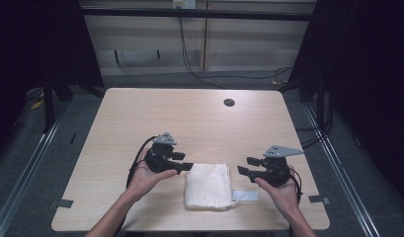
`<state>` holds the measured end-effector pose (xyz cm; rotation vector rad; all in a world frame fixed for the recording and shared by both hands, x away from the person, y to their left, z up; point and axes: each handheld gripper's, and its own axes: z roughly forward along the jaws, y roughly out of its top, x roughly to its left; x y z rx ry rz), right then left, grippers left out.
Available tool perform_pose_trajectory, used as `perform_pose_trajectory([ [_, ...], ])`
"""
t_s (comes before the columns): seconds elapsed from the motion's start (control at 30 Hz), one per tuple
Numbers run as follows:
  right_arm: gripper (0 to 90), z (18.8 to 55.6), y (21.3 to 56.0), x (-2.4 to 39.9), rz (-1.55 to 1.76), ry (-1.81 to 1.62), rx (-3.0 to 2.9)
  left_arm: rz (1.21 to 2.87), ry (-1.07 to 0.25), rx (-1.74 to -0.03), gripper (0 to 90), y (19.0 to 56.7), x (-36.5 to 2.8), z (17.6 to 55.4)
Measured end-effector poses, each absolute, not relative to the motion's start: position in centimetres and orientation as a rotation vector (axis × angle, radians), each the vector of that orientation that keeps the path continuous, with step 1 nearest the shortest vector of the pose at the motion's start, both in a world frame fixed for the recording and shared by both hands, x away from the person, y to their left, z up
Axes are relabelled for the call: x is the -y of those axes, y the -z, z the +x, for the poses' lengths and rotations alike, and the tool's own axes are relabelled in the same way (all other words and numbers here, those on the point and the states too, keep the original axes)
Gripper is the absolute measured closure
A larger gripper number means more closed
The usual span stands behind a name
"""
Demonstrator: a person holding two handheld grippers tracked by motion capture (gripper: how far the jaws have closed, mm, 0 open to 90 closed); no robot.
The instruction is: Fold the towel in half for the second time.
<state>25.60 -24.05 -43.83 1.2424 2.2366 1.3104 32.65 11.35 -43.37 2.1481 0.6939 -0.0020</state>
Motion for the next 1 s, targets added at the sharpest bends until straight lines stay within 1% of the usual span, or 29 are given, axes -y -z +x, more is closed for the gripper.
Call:
perform_pose_trajectory([
  [0.2, 40.8, 25.1, 43.2, 25.9, 1.269, -1.327, -2.157, 2.127, -0.034, -0.766, 44.8, 43.1, -14.0, 32.0],
  [0.3, 39.2, 24.8, 44.0, 27.0, 1.325, -1.343, -2.133, 2.121, -0.076, -0.805, 38.2, 43.2, -15.6, 31.6],
  [0.43, 39.0, 24.3, 44.8, 28.0, 1.348, -1.311, -2.125, 2.107, -0.107, -0.849, 35.4, 43.4, -17.7, 30.8],
  [0.67, 38.2, 23.6, 44.4, 29.9, 1.379, -1.296, -2.076, 2.087, -0.147, -0.898, 31.2, 43.6, -20.8, 29.6],
  [0.8, 37.5, 23.3, 44.8, 31.3, 1.408, -1.284, -2.045, 2.053, -0.170, -0.958, 28.9, 43.9, -22.6, 28.8],
  [0.87, 36.6, 23.1, 45.1, 32.0, 1.443, -1.309, -2.023, 2.053, -0.171, -0.966, 26.2, 44.3, -23.3, 28.3],
  [1.0, 34.7, 22.6, 45.7, 32.8, 1.462, -1.275, -1.993, 2.053, -0.201, -1.005, 25.4, 45.5, -24.7, 27.4],
])
